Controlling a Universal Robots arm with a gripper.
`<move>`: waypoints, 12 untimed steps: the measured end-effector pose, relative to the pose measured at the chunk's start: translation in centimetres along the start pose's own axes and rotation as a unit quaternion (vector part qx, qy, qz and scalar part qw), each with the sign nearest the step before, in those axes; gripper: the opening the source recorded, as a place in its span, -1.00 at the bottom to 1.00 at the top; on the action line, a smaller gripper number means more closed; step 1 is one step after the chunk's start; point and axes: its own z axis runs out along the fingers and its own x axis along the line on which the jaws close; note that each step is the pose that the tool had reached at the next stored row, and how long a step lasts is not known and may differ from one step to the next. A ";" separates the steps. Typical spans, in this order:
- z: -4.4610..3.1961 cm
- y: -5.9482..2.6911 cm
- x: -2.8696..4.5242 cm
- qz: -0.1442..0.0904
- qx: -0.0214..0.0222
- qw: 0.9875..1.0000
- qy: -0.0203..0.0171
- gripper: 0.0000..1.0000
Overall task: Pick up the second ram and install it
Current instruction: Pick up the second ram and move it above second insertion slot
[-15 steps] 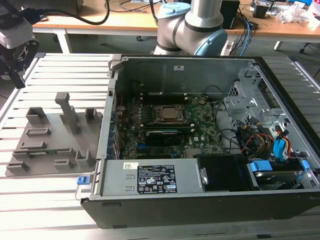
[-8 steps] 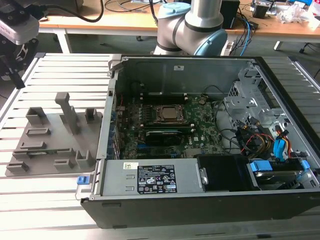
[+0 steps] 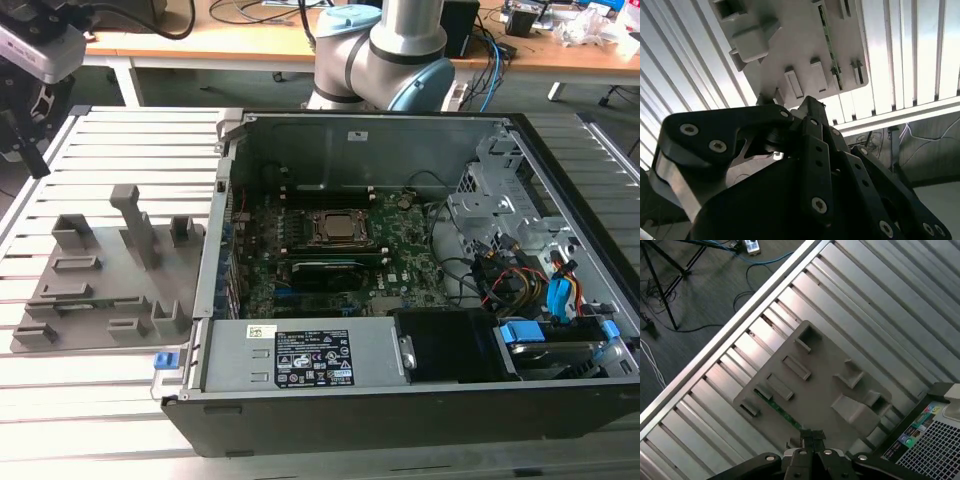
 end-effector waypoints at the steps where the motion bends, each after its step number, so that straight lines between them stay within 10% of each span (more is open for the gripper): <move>1: 0.00 0.00 0.00 -0.010 0.000 1.000 0.000 -0.79; 12: 0.00 0.00 0.00 -0.089 0.001 0.996 0.004 -0.79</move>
